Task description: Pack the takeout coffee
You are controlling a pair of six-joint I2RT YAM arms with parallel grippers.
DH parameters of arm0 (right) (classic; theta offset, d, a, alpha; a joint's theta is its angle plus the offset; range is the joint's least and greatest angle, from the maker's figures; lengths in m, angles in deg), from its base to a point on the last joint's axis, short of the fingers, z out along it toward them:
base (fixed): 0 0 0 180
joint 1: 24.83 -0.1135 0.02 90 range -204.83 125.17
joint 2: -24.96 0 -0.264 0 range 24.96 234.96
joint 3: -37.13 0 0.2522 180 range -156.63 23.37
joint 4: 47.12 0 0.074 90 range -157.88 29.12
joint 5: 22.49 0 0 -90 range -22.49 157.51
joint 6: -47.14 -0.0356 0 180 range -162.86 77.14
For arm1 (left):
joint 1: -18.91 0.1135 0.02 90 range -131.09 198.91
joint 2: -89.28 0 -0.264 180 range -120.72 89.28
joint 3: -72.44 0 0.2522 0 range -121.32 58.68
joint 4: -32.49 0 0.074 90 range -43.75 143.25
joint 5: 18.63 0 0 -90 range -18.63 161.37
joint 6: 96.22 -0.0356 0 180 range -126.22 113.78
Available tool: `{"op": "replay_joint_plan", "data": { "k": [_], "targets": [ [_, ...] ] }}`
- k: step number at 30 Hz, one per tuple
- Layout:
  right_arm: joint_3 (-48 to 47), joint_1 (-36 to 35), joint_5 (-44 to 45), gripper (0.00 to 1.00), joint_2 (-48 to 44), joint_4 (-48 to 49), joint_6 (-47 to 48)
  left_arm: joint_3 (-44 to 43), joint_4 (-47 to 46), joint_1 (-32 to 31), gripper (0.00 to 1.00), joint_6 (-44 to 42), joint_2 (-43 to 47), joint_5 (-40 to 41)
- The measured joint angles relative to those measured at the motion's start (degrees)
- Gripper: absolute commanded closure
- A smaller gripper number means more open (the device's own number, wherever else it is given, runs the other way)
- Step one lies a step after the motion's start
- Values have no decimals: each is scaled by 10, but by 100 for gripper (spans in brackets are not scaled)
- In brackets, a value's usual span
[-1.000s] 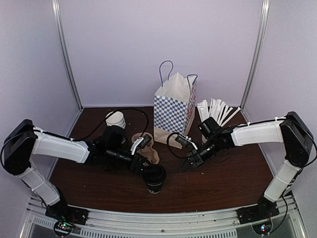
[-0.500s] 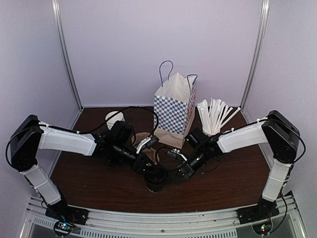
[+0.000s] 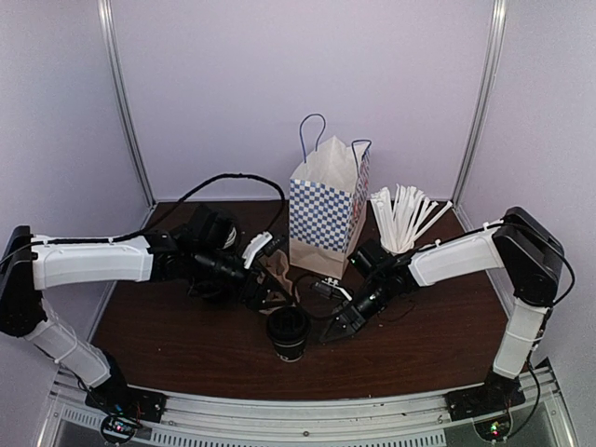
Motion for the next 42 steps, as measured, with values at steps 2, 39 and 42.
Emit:
{"op": "replay_joint_plan", "data": {
  "k": [2,39,42],
  "targets": [
    [-3,0,2,82,-1,-7,5,-2,10,0,28,7,13,23],
    [-97,-32,103,82,30,-83,68,213,-95,-156,48,226,130,282],
    [-92,-37,100,81,15,-82,69,213,-95,-138,46,222,130,285]
  ]
}}
